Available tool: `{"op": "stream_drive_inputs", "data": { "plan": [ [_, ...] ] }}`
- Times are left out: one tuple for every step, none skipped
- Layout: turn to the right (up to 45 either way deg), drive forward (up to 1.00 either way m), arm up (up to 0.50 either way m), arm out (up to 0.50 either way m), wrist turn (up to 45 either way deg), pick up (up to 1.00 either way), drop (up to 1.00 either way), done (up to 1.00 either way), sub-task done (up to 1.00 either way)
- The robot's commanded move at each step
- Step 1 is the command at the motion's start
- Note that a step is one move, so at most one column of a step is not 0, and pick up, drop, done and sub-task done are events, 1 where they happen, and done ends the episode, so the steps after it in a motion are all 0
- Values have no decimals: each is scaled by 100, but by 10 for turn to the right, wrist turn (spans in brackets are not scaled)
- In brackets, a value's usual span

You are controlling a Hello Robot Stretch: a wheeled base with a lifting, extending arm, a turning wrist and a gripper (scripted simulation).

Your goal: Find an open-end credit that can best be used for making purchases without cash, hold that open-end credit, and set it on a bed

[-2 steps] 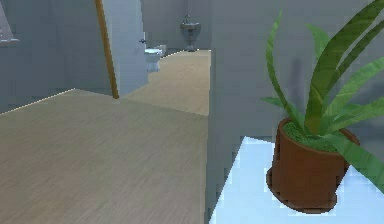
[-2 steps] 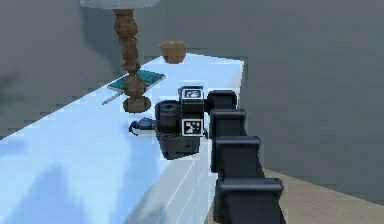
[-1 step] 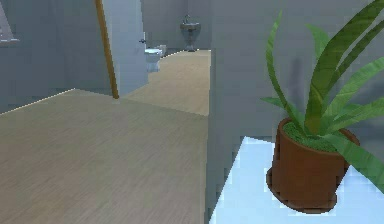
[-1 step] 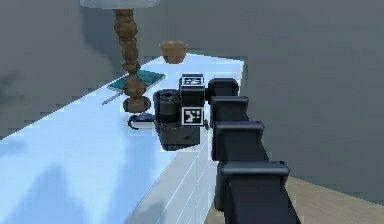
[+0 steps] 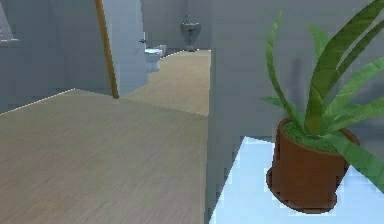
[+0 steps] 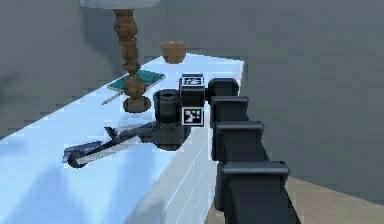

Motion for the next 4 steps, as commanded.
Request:
{"op": "stream_drive_inputs", "data": {
  "plan": [
    [0, 0, 0, 0, -450, 0, 0, 0, 0],
    [0, 0, 0, 0, -180, 0, 0, 0, 0],
    [0, 0, 0, -16, 0, 0, 0, 0, 0],
    [-450, 0, 0, 0, 0, 0, 0, 0, 0]
  ]
}}
